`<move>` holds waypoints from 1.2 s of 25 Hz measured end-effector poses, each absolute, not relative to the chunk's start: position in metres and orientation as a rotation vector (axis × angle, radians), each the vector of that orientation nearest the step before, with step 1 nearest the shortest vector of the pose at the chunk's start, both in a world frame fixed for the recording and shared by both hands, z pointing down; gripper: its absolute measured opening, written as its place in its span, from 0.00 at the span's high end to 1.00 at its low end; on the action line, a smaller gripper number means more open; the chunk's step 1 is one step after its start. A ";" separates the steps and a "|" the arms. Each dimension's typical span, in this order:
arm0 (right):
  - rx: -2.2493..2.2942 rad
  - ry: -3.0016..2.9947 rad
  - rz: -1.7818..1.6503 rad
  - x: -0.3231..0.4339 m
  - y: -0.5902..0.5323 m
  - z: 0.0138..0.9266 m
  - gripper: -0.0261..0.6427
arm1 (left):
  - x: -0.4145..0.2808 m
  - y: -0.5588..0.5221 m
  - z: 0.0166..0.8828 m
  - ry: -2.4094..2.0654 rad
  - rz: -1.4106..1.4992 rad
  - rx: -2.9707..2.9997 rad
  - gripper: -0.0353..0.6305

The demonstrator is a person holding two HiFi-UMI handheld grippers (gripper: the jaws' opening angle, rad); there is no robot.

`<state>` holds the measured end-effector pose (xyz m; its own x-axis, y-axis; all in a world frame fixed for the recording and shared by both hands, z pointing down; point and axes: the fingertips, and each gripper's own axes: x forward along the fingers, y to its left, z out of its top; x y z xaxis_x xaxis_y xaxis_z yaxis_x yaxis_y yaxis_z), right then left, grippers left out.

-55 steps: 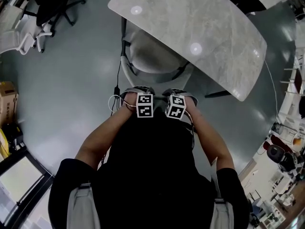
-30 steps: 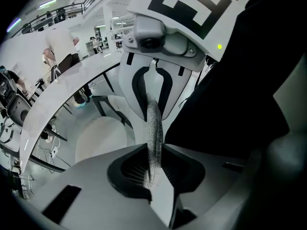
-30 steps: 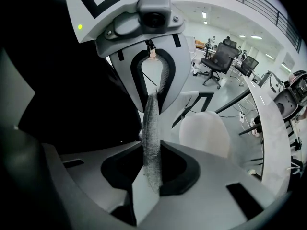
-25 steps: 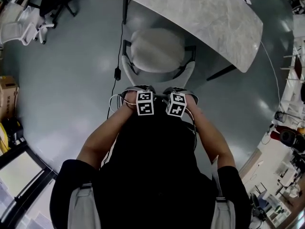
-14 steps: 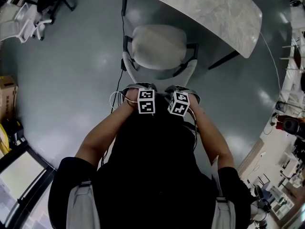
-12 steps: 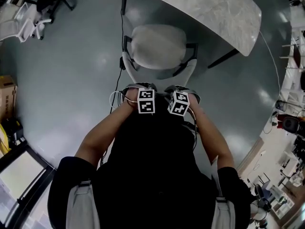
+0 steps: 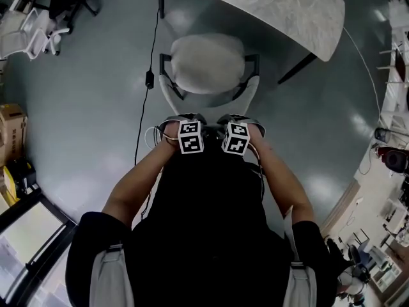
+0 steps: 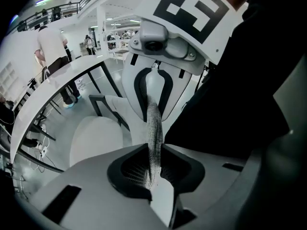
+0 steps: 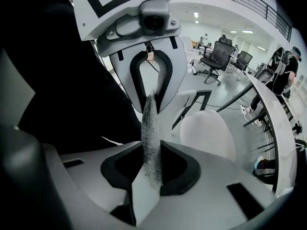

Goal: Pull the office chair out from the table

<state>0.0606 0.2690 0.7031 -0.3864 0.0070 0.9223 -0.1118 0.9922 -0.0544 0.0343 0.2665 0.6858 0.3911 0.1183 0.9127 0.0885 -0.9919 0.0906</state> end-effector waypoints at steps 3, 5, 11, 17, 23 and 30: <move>0.086 -1.978 0.116 0.059 0.267 0.706 0.82 | 0.033 0.264 0.690 0.166 1.718 2.600 0.83; 0.083 -1.979 0.106 0.053 0.265 0.707 0.82 | 0.028 0.263 0.691 0.162 1.720 2.605 0.83; 0.081 -1.972 0.123 0.050 0.269 0.707 0.81 | 0.024 0.267 0.689 0.190 1.729 2.610 0.83; 0.099 -1.955 0.145 0.050 0.268 0.705 0.81 | 0.024 0.268 0.688 0.212 1.693 2.627 0.82; 0.126 -1.937 0.160 0.050 0.267 0.704 0.81 | 0.024 0.267 0.685 0.260 1.678 2.641 0.83; 0.138 -1.938 0.195 0.045 0.268 0.703 0.81 | 0.018 0.267 0.685 0.299 1.680 2.637 0.83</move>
<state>0.0446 0.2678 0.7029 -0.3662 -0.0038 0.9305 -0.1891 0.9794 -0.0705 0.0182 0.2675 0.6849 0.4098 0.1598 0.8981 0.1595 -0.9819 0.1020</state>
